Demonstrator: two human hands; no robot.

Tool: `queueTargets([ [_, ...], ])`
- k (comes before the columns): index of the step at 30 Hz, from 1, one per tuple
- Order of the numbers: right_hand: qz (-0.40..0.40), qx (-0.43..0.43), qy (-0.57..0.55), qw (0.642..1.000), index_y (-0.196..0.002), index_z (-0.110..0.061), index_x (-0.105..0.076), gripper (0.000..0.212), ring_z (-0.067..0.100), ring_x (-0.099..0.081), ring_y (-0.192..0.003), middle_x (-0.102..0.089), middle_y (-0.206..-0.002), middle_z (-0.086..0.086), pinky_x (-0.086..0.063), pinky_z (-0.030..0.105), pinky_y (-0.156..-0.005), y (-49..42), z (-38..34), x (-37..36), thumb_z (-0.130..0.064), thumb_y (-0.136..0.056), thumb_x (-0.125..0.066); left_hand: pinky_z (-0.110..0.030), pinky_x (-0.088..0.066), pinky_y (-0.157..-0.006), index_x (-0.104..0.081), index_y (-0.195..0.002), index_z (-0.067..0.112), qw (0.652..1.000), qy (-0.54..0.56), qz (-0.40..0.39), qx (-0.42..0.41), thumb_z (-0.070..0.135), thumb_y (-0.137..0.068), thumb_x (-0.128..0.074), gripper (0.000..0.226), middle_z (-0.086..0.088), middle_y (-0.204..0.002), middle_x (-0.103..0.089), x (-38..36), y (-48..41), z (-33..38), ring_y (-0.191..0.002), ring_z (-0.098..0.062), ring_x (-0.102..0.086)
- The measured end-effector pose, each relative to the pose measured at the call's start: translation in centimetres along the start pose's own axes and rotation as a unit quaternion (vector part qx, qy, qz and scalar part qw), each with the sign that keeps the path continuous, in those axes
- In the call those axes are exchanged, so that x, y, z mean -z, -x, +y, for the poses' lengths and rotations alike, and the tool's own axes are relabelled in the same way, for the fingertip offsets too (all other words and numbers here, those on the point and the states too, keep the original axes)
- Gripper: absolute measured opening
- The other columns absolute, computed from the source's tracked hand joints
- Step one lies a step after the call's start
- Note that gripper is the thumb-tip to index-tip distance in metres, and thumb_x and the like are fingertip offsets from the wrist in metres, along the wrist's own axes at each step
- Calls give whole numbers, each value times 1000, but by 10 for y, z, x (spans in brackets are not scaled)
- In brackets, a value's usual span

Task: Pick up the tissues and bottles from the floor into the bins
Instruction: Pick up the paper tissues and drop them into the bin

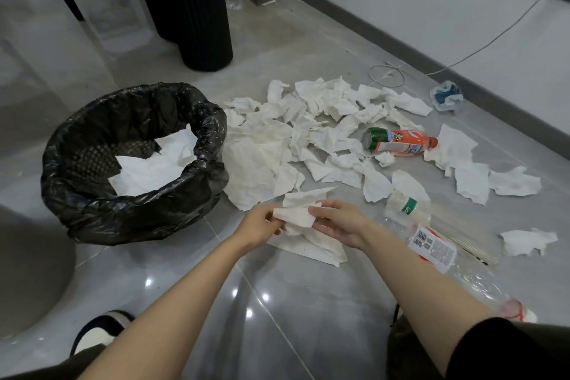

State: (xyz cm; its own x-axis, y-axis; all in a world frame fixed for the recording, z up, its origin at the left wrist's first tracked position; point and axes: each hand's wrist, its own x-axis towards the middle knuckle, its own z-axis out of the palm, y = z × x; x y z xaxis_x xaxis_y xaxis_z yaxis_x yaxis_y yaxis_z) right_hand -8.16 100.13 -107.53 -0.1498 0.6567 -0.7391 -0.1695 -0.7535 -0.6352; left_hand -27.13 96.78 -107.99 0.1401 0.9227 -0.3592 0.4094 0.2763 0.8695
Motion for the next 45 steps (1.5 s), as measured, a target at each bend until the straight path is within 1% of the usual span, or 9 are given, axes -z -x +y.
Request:
queueTargets([
  [3,53,49,124,990,-95,-12,-60,17,17,-62,-80,-64,-92,4,-58,27,-67,-1,4,-4,-12,-83,-72,-25,-52,-67,-63,-79,13,998,-19,46,41,13,-94,-52,19,1,-71,-63,8,-2,-6,-67,-14,-61],
  [7,168,190,408,877,-97,-12,-63,15,14,-54,-92,-60,-94,-4,-40,23,-78,-8,16,5,-15,-82,-67,-36,-44,-73,-55,-95,-3,984,-105,107,97,13,-96,-38,23,-13,-90,-60,20,-7,-22,-85,-27,-56],
  [11,104,133,568,805,-117,-23,-55,46,22,-53,-106,-46,-118,6,-43,27,-83,-16,40,9,-21,-75,-73,-34,-42,-86,-46,-118,0,966,-232,55,100,12,-98,-29,30,-17,-121,-52,23,2,-31,-107,-30,-53],
  [16,74,125,679,719,-126,-28,-45,53,26,-53,-105,-37,-122,4,-45,31,-77,-21,57,9,-4,-80,-57,-42,-50,-88,-43,-124,6,955,-251,32,153,30,-99,-23,40,-18,-120,-52,10,8,-34,-104,-35,-55],
  [20,95,138,660,732,-118,-19,-49,43,26,-54,-99,-46,-116,6,-40,30,-74,-23,56,8,2,-80,-51,-48,-51,-89,-46,-126,7,960,-206,20,187,47,-98,-21,55,-17,-123,-53,9,5,-37,-104,-36,-58],
  [24,111,157,627,755,-111,-18,-54,40,25,-54,-99,-51,-98,3,-34,27,-70,-18,49,4,3,-77,-50,-45,-55,-77,-48,-110,5,975,-159,28,151,26,-95,-40,27,-15,-109,-57,15,3,-32,-86,-35,-64],
  [28,125,144,486,853,-96,-19,-62,32,23,-58,-77,-52,-75,-2,-51,36,-75,-7,32,-8,2,-71,-58,-51,-54,-78,-46,-100,2,990,-41,47,125,5,-88,-50,13,-16,-99,-53,20,6,-15,-92,-34,-60],
  [33,87,157,294,939,-101,-10,-59,26,15,-53,-56,-50,-66,4,-54,31,-67,21,-13,-35,3,-79,-61,-21,-55,-51,-45,-91,7,996,37,51,60,1,-87,-56,13,-4,-87,-49,30,20,21,-72,-13,-52],
  [45,11,279,83,957,-87,-14,-56,23,15,-49,-57,-52,-75,6,-47,20,-51,78,-107,-140,7,-82,-51,-17,-55,-52,-48,-96,5,965,140,214,-61,6,-90,-56,10,-3,-93,-47,122,51,110,-77,-15,-57],
])
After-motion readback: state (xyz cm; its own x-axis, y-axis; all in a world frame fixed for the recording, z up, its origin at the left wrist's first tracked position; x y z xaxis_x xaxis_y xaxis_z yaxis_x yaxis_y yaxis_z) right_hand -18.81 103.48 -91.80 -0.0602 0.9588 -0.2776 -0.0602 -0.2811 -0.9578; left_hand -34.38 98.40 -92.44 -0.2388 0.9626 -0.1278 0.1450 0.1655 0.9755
